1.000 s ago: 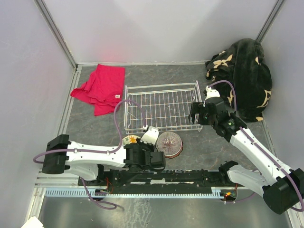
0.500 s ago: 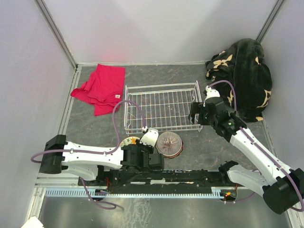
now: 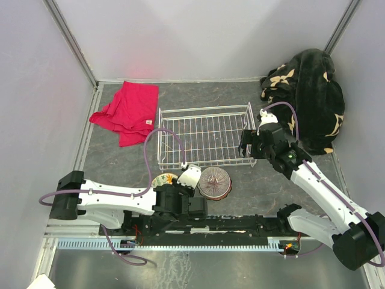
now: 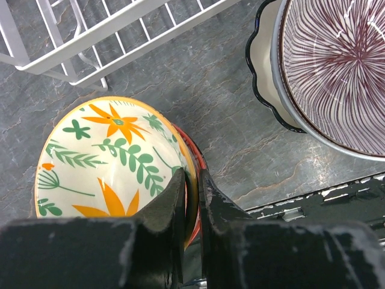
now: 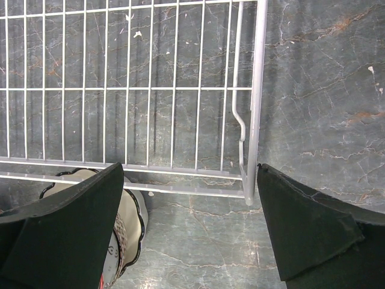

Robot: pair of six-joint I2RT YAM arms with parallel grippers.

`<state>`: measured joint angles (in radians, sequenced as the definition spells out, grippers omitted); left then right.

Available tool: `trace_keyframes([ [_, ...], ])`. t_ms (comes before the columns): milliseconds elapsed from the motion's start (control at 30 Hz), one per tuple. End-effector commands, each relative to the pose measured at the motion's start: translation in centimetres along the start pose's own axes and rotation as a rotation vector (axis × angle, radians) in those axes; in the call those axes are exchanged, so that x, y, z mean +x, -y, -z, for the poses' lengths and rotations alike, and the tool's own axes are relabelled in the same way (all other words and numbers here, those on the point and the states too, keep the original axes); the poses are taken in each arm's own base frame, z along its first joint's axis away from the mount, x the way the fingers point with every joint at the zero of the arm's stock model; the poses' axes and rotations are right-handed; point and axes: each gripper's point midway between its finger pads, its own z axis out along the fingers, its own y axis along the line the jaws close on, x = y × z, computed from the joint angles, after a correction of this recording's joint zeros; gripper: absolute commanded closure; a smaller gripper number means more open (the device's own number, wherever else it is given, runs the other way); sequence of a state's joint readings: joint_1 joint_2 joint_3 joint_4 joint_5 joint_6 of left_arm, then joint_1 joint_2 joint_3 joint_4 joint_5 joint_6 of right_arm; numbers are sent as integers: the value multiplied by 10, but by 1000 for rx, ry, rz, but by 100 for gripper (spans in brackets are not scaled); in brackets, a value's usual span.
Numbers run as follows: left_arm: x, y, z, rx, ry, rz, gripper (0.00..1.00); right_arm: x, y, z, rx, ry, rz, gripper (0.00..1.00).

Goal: Load the bowls into the dish rack
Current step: Pick up the bowl from the center of the board.

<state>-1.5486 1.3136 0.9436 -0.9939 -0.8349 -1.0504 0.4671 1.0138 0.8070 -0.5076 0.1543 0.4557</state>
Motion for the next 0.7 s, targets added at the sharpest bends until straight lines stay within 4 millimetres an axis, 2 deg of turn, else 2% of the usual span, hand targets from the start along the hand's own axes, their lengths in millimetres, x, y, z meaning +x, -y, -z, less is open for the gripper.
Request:
trace_keyframes([
  [0,-26,14,15,61,64,105,87,-14,-6,0,-27,47,0,1],
  [167,-25,17,18,68,65,101,77,-13,-7,-1,-27,44,0,1],
  [400,-25,21,22,82,70,102,72,-12,-7,-2,-27,41,2,1],
  [467,-25,20,22,79,70,102,72,-12,-6,-2,-26,40,2,1],
  [667,-26,19,24,87,75,112,85,-12,-6,-2,-25,40,3,1],
])
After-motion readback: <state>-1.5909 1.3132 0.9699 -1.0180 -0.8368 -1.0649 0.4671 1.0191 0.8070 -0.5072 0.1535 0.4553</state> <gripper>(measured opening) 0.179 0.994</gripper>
